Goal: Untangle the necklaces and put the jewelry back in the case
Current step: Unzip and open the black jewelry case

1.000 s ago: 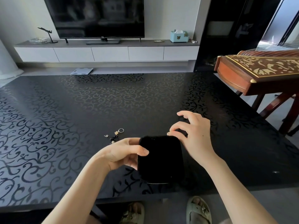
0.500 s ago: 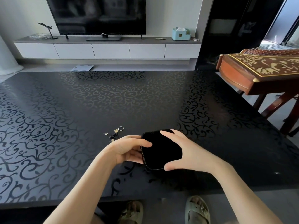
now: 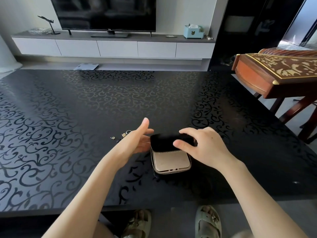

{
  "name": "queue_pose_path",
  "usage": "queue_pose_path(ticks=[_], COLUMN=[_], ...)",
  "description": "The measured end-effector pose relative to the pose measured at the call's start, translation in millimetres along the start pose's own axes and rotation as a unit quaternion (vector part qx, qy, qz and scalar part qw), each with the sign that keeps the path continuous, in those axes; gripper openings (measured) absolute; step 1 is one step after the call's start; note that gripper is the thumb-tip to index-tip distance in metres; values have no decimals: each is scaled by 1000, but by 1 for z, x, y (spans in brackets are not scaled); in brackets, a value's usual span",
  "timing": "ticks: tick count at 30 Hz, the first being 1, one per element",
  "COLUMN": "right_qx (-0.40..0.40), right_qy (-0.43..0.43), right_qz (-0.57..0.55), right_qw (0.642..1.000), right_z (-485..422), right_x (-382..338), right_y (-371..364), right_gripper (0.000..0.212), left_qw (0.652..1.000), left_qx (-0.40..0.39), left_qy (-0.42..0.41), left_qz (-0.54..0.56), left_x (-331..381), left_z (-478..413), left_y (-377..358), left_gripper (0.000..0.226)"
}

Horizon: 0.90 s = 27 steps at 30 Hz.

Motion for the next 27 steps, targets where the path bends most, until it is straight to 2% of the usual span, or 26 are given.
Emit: queue_pose_path(ticks=[3,6,8,11,13,15,17,18,21,24,27], right_qx=[105,132,133,144,159,149,105,69,-20,-84,-129], right_qy=[-16,-91,-135,-182,-220,-243,-226,-204,-112,-46,12], right_qz=[-6,-46,-67,-143,-238,-260,-208,-173,-75,-4,69], right_qw=[994,986,980,962,933,923,946,961,991,995,989], right_z=[-12,-26,-36,-46,-47,-42,-35,-30,-13,1,8], right_x=[5,8,10,17,26,30,27,22,12,7,2], right_y=[4,4,0,-9,-14,-17,-14,-13,-14,-19,-30], right_gripper=[76,73,65,62,62,51,38,40,75,93,82], left_qw=[999,999,998,994,993,990,987,986,978,968,962], left_qx=[8,0,-2,-18,29,102,135,146,190,239,258], left_qy=[8,-11,-44,-103,-111,-89,-74,-73,-76,-74,-73], left_qz=[51,49,46,37,28,30,40,41,25,-31,-49], left_x=[0,4,10,21,22,19,18,18,19,22,24], left_z=[-5,-7,-8,-7,-13,-21,-28,-31,-35,-36,-36], left_y=[2,0,-1,-7,-3,6,9,9,10,12,14], left_gripper=[86,86,78,44,33,34,38,38,41,39,40])
Point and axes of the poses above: each hand's wrist, its own z-axis away from the middle knuckle, its own y-axis out of the back of the hand, x = y × z, the point moved 7 cm from there along -z, towards the middle knuckle, and after that the axes turned 5 degrees about y, right-handed, at the moved point
